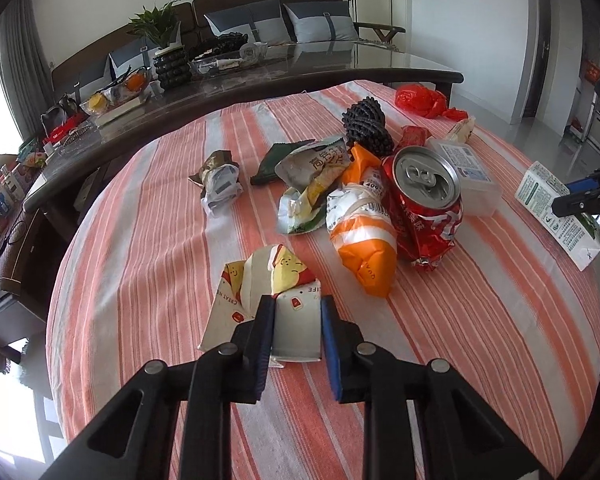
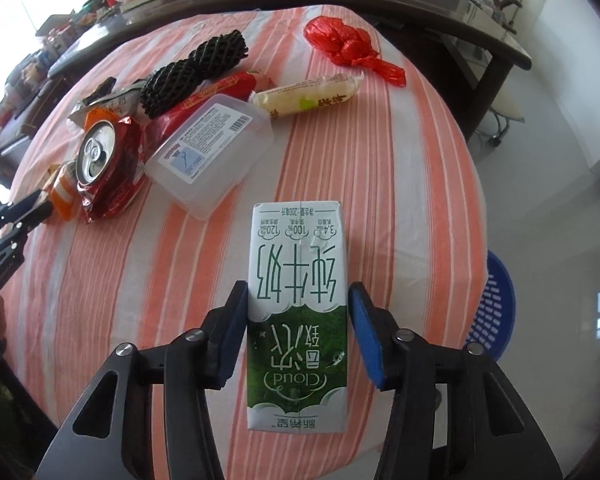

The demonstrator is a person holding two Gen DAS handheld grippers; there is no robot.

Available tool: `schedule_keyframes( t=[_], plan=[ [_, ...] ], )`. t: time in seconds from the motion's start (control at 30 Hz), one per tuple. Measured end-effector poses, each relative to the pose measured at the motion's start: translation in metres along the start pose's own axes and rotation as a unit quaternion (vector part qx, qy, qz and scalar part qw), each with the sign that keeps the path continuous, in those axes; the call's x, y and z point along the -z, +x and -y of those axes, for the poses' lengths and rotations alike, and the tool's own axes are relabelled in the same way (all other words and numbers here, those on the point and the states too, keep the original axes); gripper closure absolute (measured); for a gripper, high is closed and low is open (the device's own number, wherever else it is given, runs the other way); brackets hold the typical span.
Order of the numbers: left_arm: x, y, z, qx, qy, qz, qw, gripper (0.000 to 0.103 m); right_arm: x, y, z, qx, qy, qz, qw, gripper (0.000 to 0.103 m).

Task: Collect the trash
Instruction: 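Grasp the white paper wrapper with the left gripper while the right gripper holds the carton, then carry both items over the blue wastebasket and open both grippers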

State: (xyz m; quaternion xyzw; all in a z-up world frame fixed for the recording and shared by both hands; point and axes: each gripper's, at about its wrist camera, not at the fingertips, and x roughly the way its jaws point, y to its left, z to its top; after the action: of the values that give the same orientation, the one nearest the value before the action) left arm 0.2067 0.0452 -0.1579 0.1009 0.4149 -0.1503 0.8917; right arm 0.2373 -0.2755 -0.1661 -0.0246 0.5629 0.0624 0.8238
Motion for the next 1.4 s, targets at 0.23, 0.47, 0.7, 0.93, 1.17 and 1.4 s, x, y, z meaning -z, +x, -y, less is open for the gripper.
schedule_keyframes(
  t=[0.23,0.47,0.7,0.93,1.17,1.4],
  plan=[
    [0.01,-0.046,-0.007,0.04,-0.066,0.039,0.9963,0.08,0.006,-0.04,0.0,-0.036,-0.003,0.052,0.998,0.054],
    [-0.013,-0.076,0.044,0.089,-0.053,0.064,0.9925,0.08,0.006,-0.057,0.018,-0.068,0.009,0.091,0.993,0.054],
    [-0.077,-0.065,0.148,0.197,-0.007,0.075,0.9775,0.08,0.01,-0.071,0.108,-0.033,0.075,0.119,0.989,0.054],
    [-0.135,-0.001,0.266,0.279,0.021,0.036,0.9594,0.08,0.032,-0.053,0.213,0.014,0.148,0.099,0.984,0.054],
    [-0.156,0.076,0.358,0.32,0.033,-0.027,0.9464,0.08,0.055,-0.008,0.286,0.02,0.192,0.062,0.979,0.054],
    [-0.154,0.121,0.417,0.335,0.046,-0.069,0.9384,0.08,0.076,0.03,0.338,-0.008,0.25,0.043,0.967,0.054]
  ],
)
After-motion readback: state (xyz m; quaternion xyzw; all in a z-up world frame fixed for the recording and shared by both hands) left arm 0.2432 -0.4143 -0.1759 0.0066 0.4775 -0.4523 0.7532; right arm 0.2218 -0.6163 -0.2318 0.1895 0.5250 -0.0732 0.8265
